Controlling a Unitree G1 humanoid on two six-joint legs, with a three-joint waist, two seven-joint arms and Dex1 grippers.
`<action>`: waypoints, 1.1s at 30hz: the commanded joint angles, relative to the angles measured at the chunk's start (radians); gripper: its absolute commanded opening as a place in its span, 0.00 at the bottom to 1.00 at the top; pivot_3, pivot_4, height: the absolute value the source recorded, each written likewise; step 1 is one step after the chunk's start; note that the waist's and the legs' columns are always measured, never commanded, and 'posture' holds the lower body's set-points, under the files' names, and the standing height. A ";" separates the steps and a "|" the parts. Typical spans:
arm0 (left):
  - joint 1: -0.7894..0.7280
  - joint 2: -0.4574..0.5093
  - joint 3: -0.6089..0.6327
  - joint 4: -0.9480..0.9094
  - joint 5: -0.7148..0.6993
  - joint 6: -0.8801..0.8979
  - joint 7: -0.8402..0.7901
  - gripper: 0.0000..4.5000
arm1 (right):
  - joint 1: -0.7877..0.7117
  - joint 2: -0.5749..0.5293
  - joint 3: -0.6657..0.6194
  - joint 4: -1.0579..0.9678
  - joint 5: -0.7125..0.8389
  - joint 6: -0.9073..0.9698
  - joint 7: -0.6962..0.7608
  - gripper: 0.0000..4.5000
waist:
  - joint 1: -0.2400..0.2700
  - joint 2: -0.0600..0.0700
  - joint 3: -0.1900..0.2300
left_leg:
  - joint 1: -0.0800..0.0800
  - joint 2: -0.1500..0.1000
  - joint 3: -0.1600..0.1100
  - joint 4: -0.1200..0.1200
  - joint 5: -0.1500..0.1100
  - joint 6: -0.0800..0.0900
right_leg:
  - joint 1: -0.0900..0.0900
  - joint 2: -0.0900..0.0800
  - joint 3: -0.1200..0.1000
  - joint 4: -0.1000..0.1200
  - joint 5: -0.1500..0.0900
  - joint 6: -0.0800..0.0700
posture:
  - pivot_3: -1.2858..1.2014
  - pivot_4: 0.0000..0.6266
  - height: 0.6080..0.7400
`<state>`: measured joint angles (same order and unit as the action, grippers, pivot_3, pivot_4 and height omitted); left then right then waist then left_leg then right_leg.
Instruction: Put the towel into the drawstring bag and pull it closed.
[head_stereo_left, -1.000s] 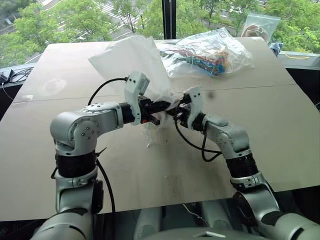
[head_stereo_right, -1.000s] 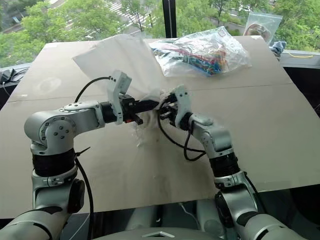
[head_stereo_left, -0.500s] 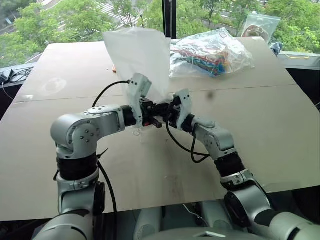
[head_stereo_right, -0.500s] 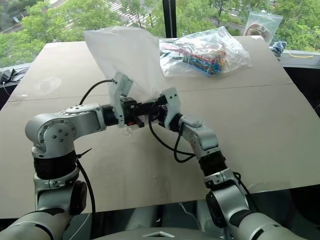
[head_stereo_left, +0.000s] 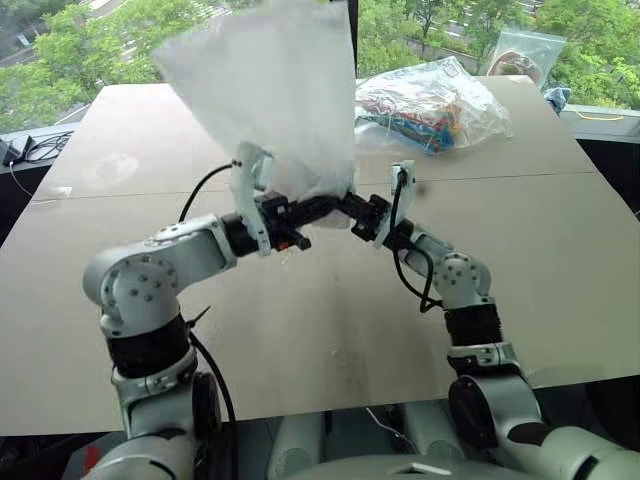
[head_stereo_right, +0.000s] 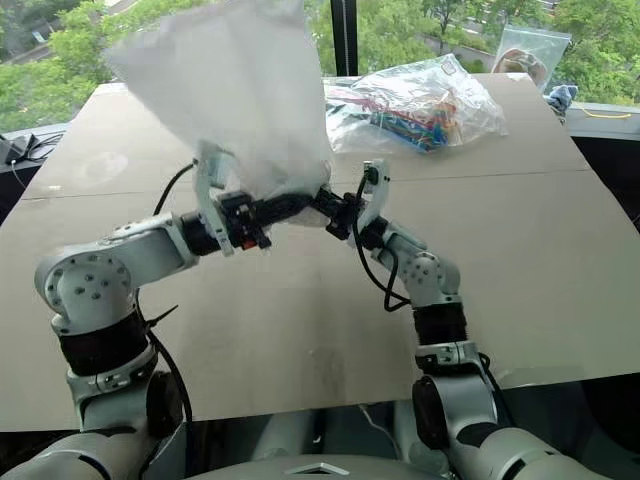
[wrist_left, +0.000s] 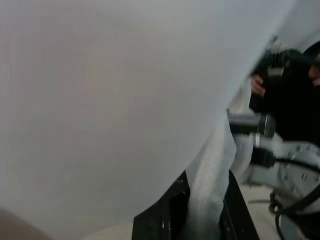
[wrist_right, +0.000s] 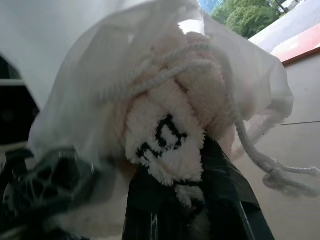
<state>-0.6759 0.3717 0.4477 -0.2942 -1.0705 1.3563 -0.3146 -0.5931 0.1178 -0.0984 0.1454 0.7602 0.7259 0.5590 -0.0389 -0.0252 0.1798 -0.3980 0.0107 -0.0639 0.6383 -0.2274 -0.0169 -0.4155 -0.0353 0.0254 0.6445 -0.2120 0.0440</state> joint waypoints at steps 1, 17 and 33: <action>-0.055 -0.013 0.085 0.077 -0.141 0.065 0.112 0.00 | 0.009 -0.021 -0.048 -0.089 0.057 0.027 -0.039 0.00 | -0.003 0.000 0.000 | 0.000 0.000 0.000 0.000 0.000 0.000 | 0.000 0.000 0.000 0.000 0.000 0.000 | 0.52 0.24 1.00; 0.030 0.010 -0.126 0.090 -0.551 -0.044 0.377 0.00 | -0.016 -0.159 0.391 -0.149 -0.331 -0.191 0.073 0.00 | -0.002 0.000 0.000 | 0.001 0.000 0.001 0.000 0.000 0.000 | -0.001 0.000 0.001 0.001 0.000 0.000 | 0.52 0.24 1.00; 0.238 0.190 -0.259 -0.042 -0.565 -0.120 0.316 0.00 | -0.055 -0.066 0.183 -0.007 -0.222 -0.154 0.063 0.00 | 0.003 0.000 0.000 | 0.000 0.000 0.001 -0.001 0.000 0.000 | -0.001 0.000 0.001 -0.001 0.000 0.000 | 0.52 0.24 1.00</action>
<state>-0.4293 0.5486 0.2010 -0.2881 -1.6396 1.2550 0.0334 -0.6432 0.0513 0.0725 0.1602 0.5491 0.5876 0.6163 -0.0357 -0.0251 0.1798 -0.3982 0.0105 -0.0633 0.6372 -0.2274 -0.0171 -0.4163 -0.0354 0.0262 0.6431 -0.2121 0.0437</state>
